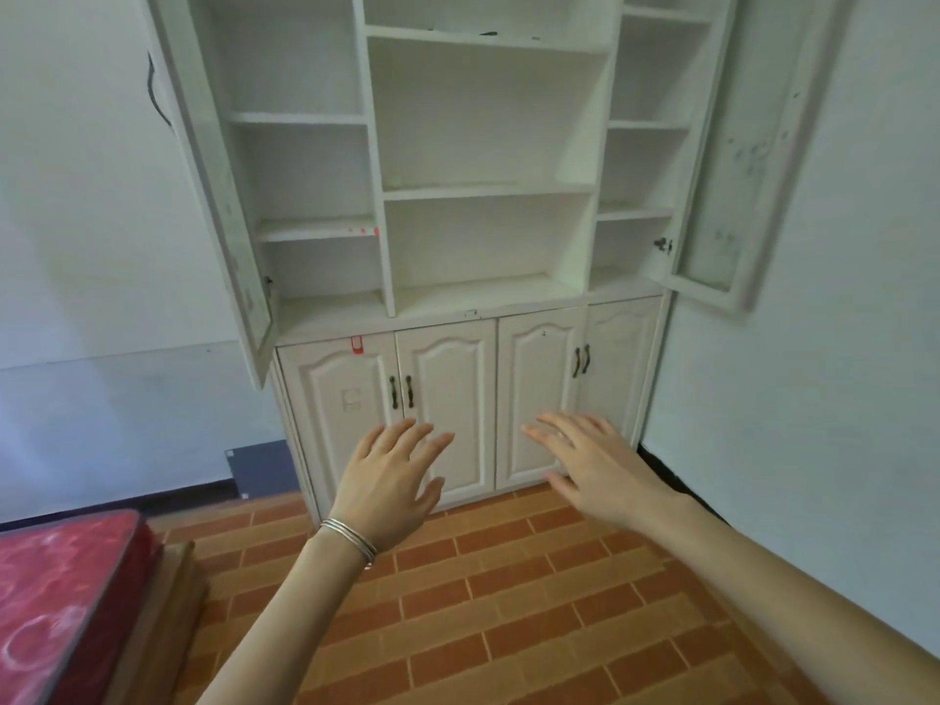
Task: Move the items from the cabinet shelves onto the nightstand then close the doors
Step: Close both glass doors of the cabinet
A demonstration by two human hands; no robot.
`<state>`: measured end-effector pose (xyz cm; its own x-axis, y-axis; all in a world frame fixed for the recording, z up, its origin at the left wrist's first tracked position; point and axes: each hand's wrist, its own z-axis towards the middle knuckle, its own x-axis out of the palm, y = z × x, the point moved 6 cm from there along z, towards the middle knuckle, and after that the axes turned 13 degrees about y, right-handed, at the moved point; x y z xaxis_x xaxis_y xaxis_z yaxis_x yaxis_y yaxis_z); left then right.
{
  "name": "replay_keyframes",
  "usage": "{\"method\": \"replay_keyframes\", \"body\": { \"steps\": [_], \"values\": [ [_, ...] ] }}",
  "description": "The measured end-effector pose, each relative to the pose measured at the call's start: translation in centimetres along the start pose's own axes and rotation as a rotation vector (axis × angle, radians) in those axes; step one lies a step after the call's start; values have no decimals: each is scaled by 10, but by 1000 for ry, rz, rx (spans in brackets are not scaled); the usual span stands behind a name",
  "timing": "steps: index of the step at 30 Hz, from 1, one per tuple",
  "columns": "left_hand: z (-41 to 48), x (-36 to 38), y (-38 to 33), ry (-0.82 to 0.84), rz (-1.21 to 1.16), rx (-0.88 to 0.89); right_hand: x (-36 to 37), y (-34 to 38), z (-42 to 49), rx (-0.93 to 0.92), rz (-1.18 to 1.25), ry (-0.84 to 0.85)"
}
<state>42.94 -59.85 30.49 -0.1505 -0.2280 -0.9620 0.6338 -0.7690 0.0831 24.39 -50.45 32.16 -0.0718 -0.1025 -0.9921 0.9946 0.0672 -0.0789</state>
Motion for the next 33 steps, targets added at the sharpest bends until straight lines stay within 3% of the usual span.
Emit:
{"method": "replay_keyframes", "body": {
  "steps": [14,24,33],
  "values": [
    [17,26,103,-31,-8,-5,25,42,116,-64,4,45],
    [62,70,195,67,2,-184,58,51,247,-237,1,124],
    [121,47,296,-84,120,-283,47,44,387,-373,28,58]
  ]
}}
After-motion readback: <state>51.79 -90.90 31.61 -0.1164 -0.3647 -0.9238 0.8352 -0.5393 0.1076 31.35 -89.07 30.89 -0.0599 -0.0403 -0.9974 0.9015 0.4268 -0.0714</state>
